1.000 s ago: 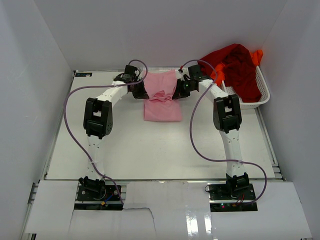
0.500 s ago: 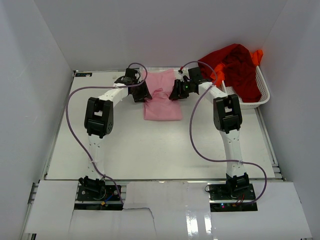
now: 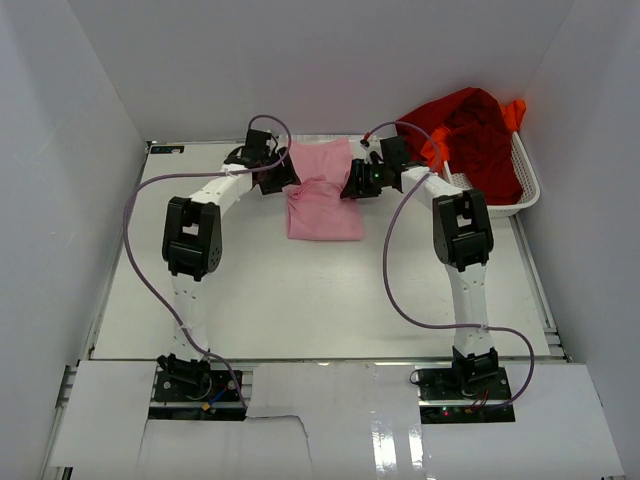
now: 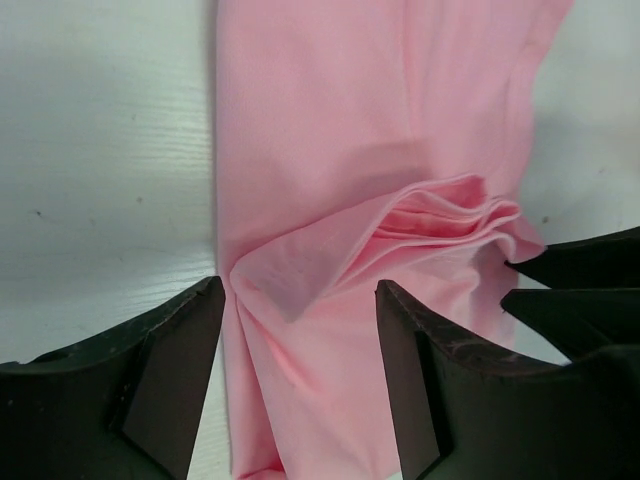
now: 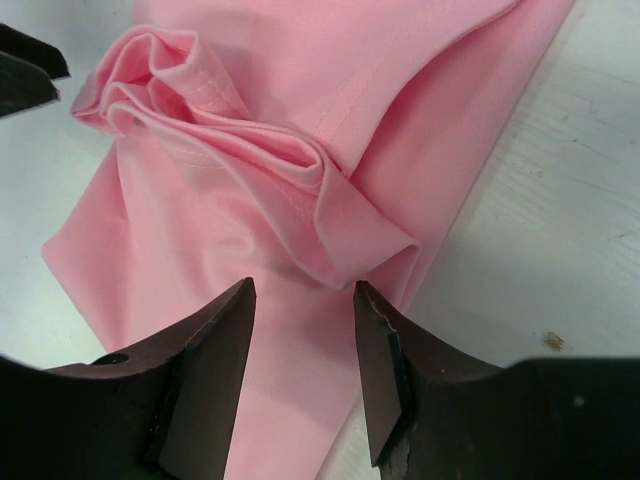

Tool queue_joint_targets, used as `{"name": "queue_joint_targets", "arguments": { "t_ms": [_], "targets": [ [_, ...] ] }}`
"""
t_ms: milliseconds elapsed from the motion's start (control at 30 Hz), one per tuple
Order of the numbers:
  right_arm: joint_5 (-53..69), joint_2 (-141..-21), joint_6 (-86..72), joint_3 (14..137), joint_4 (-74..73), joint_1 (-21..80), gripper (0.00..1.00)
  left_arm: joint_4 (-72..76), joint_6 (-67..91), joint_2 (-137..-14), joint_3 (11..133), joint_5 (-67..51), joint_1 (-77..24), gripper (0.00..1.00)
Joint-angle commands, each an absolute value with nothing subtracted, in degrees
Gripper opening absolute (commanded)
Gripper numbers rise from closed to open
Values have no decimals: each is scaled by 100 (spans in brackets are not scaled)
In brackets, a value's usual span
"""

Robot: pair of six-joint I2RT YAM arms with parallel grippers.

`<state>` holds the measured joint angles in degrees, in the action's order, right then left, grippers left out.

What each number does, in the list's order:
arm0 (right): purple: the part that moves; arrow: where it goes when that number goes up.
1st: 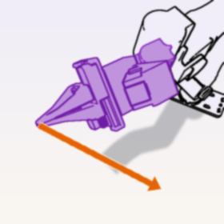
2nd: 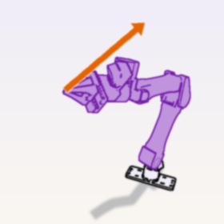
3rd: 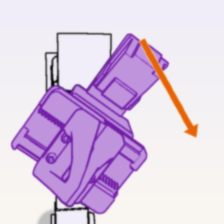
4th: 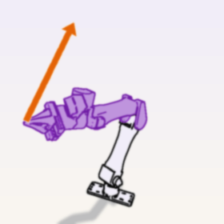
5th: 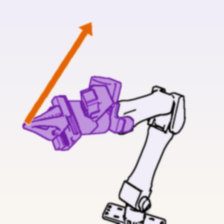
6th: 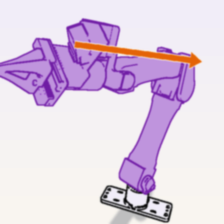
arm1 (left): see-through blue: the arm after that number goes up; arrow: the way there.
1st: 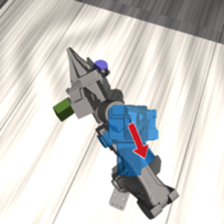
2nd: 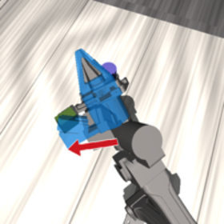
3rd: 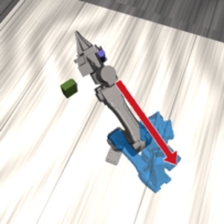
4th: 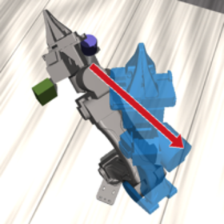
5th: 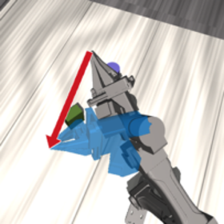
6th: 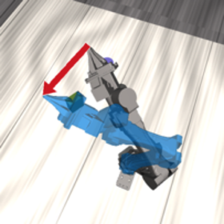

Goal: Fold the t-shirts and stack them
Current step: Fold the folded rectangular tshirt in 1/3 of the way

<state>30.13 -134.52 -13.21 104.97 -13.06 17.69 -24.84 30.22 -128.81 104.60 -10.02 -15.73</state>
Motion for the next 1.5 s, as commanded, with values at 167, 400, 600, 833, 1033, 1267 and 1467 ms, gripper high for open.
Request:
{"name": "queue_joint_targets", "arguments": {
  "t_ms": [167,400,600,833,1033,1267,1467],
  "targets": [
    [3050,-12622,-1266,10056,-791,1749,52,-2048,2795,-11488,10424,-852,-1529,73],
    [3287,-12297,-1283,9853,-1098,1749,52,-1776,2742,-10873,9345,-1572,-1529,72],
    [3542,-12147,-1336,9318,-1011,1793,52,-1320,2812,-10600,8184,-2407,-1529,71],
    [3796,-12296,-1441,9150,-870,1898,42,-923,2918,-10433,7313,-2610,-1529,70],
    [3955,-12366,-1590,9219,-773,2092,45,-897,2909,-10248,7084,-2470,-1529,70],
    [4499,-12778,-2073,9667,-686,2285,44,-607,2909,-10231,6830,-2452,-1529,70],
    [5123,-13166,-2741,9765,191,2391,30,559,3111,-9967,5900,-2285,-1529,70]
  ]
}}
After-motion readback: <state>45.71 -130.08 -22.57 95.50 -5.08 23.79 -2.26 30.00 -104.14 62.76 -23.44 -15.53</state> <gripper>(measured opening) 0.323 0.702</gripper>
